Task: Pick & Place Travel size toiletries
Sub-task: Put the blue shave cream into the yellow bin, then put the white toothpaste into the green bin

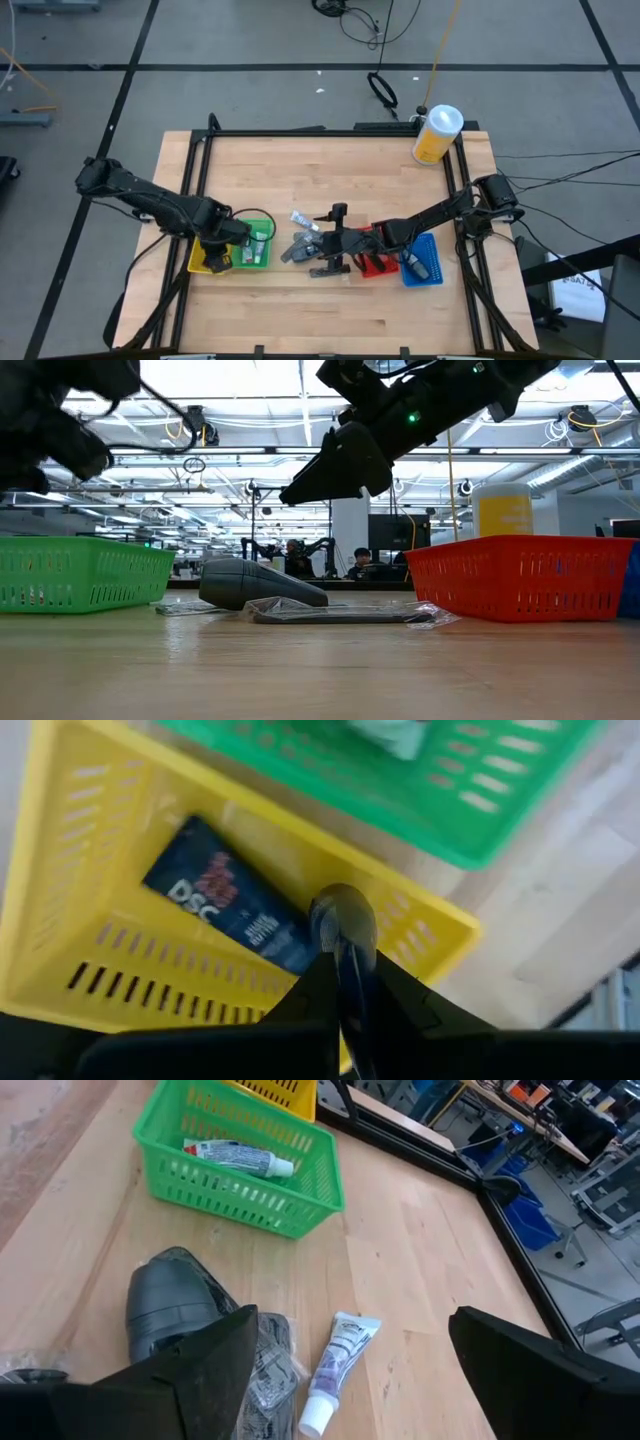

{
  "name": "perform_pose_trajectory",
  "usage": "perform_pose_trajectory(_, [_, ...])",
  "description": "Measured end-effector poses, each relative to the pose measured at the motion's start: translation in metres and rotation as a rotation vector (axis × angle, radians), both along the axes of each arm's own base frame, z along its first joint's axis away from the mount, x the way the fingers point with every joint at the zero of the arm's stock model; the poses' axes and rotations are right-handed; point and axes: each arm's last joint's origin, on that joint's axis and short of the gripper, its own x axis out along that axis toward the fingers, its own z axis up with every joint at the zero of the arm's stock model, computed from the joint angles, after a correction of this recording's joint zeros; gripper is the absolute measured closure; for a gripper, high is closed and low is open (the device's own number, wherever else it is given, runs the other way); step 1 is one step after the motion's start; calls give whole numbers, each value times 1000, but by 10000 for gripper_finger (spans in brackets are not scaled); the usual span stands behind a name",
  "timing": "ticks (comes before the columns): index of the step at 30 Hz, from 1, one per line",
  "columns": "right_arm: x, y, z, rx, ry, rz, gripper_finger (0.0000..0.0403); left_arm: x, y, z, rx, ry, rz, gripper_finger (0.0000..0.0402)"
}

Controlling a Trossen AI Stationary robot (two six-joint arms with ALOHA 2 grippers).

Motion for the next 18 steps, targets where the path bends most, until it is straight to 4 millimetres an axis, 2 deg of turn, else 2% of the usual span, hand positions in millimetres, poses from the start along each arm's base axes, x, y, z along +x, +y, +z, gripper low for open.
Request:
perform_pose_trajectory(4, [0,0,0,0,1,0,85,-4,9,-9,2,35,26,359])
perform_pose_trajectory(13, [0,0,-1,-1,10,-1,85,-8,27,-9,-66,87,43,216])
perform_pose_trajectory(18, [-1,-3,-4,67,29,-21,85,-1,35,-1,-71,39,74,171])
